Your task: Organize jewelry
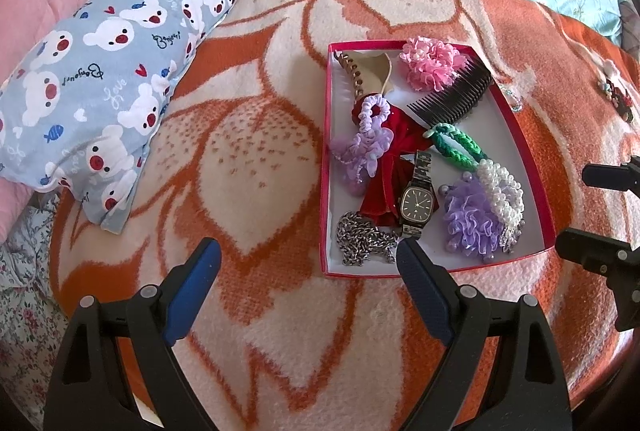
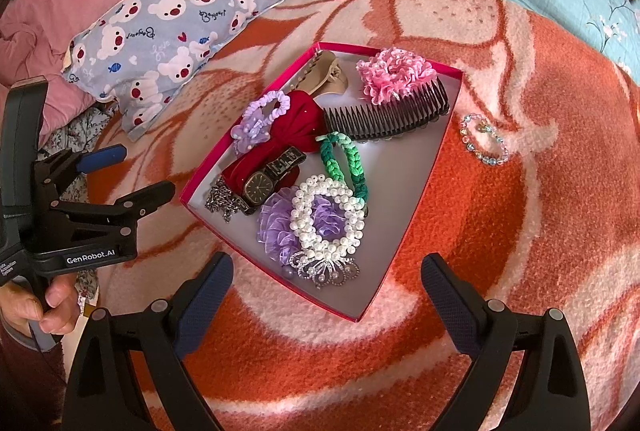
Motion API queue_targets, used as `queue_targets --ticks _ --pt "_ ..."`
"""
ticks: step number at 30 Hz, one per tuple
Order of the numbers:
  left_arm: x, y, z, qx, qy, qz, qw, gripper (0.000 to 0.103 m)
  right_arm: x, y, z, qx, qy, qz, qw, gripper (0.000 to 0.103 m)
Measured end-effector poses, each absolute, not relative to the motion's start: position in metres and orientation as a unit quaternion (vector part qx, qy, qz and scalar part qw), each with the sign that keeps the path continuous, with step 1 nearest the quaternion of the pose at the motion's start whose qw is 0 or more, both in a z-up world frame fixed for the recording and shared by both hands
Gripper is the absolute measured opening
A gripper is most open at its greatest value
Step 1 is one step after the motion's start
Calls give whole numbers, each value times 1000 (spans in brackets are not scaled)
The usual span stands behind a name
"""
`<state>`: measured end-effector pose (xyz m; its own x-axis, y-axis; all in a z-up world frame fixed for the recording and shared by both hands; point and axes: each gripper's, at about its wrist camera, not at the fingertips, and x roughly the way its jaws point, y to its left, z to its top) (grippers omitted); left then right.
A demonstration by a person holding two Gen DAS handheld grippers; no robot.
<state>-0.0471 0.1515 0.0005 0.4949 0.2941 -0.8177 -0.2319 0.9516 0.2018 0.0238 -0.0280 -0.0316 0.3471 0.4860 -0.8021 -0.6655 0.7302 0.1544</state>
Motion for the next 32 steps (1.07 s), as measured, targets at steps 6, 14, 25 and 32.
queue_targets --ticks 6,14,25,32 --pt "-47 151 1 33 478 152 864 90 25 -30 -32 -97 450 350 816 96" --pt "-47 150 0 31 479 152 864 90 26 -31 -34 -94 451 348 817 96" --pt "-36 152 -6 33 483 153 862 90 32 -33 -44 -83 458 339 818 96" --pt "-33 147 -8 36 485 152 860 90 30 -32 -47 -78 459 338 818 96"
